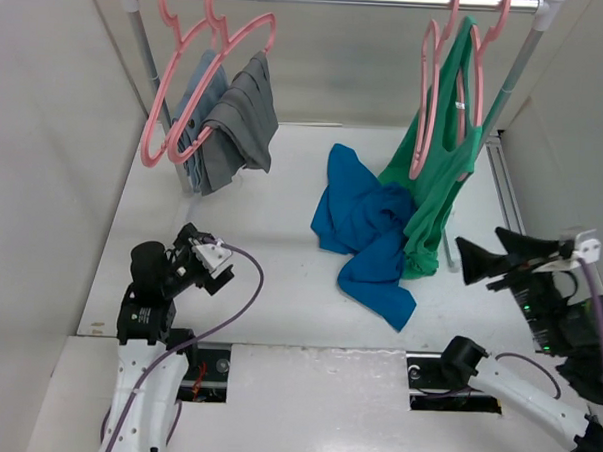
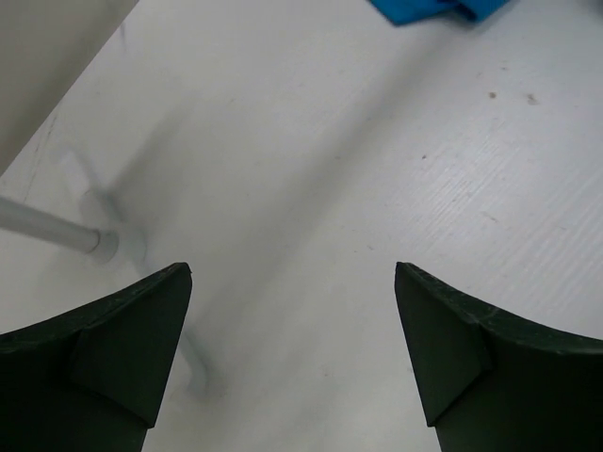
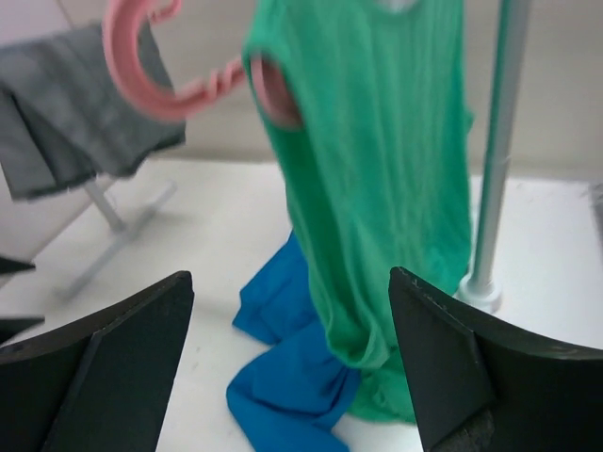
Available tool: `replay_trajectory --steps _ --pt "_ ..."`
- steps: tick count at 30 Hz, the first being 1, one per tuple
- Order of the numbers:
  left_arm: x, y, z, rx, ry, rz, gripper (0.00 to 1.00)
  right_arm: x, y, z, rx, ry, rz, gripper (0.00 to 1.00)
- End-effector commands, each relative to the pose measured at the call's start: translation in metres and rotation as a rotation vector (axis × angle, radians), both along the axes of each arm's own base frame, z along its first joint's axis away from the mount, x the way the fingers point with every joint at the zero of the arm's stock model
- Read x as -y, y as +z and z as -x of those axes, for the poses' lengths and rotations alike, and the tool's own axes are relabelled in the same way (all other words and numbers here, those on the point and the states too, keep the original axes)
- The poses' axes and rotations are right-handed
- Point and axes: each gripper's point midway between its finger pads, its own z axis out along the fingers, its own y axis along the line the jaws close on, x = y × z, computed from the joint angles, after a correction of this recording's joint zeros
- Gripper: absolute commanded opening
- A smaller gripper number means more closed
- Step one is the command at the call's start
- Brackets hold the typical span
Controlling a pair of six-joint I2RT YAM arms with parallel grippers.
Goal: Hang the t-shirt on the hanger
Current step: Grab a hanger with the right arm
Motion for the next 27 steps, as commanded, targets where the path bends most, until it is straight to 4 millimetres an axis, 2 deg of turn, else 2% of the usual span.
replay_trajectory --steps 1,2,3,4,7,8,9,10,11,12,13,15,16,17,18,21,25,27 --pt "0.024 0.023 0.013 0.063 -0.174 0.013 0.85 0.018 0.031 -0.002 -0.014 -0.071 0.154 0.88" --pt "0.024 0.020 0.013 0.045 -0.173 0.015 0.85 0.022 0.042 -0.002 -0.010 -0.082 0.169 0.85" --pt "0.024 0.018 0.013 0.035 -0.173 0.016 0.85 0.023 0.055 -0.001 0.000 -0.084 0.175 0.78" --pt "0.023 0.013 0.016 0.022 -0.182 0.000 0.84 0.024 0.082 -0.001 0.028 -0.088 0.156 0.74" --pt "0.021 0.003 0.017 0.002 -0.177 -0.012 0.84 0.024 0.116 -0.001 0.073 -0.089 0.176 0.56" --pt "0.021 0.003 0.017 0.002 -0.177 -0.012 0.84 0.023 0.141 -0.004 0.105 -0.096 0.169 0.52" --pt "0.020 0.003 0.016 0.001 -0.169 -0.017 0.84 0.021 0.153 -0.006 0.121 -0.100 0.168 0.50" --pt "0.020 0.003 0.016 0.001 -0.169 -0.017 0.85 0.019 0.165 -0.009 0.137 -0.104 0.163 0.50" --pt "0.020 0.003 0.016 0.001 -0.169 -0.017 0.85 0.012 0.185 -0.014 0.156 -0.109 0.156 0.50" --pt "0.020 0.003 0.016 0.001 -0.169 -0.017 0.87 0.006 0.198 -0.018 0.184 -0.103 0.163 0.54" --pt "0.020 -0.001 0.016 -0.008 -0.169 -0.016 0.89 -0.004 0.207 -0.022 0.197 -0.082 0.173 0.64" --pt "0.020 -0.001 0.016 -0.008 -0.169 -0.016 0.90 -0.025 0.231 -0.038 0.211 -0.074 0.173 0.66" --pt "0.020 -0.001 0.016 -0.008 -0.169 -0.016 0.90 -0.035 0.235 -0.044 0.207 -0.060 0.185 0.68" --pt "0.020 0.001 0.015 0.001 -0.169 -0.017 0.90 -0.041 0.238 -0.051 0.198 -0.071 0.190 0.75" --pt "0.020 -0.003 0.016 -0.008 -0.169 -0.016 0.90 -0.052 0.244 -0.063 0.187 -0.085 0.196 0.78" --pt "0.020 0.000 0.016 0.010 -0.168 -0.018 0.92 -0.057 0.243 -0.085 0.157 -0.179 0.185 0.78" --pt "0.018 -0.001 0.016 0.020 -0.160 -0.024 0.92 -0.076 0.242 -0.117 0.151 -0.258 0.154 0.76" --pt "0.018 0.001 0.016 0.031 -0.160 -0.025 0.92 -0.073 0.241 -0.129 0.138 -0.312 0.164 0.75"
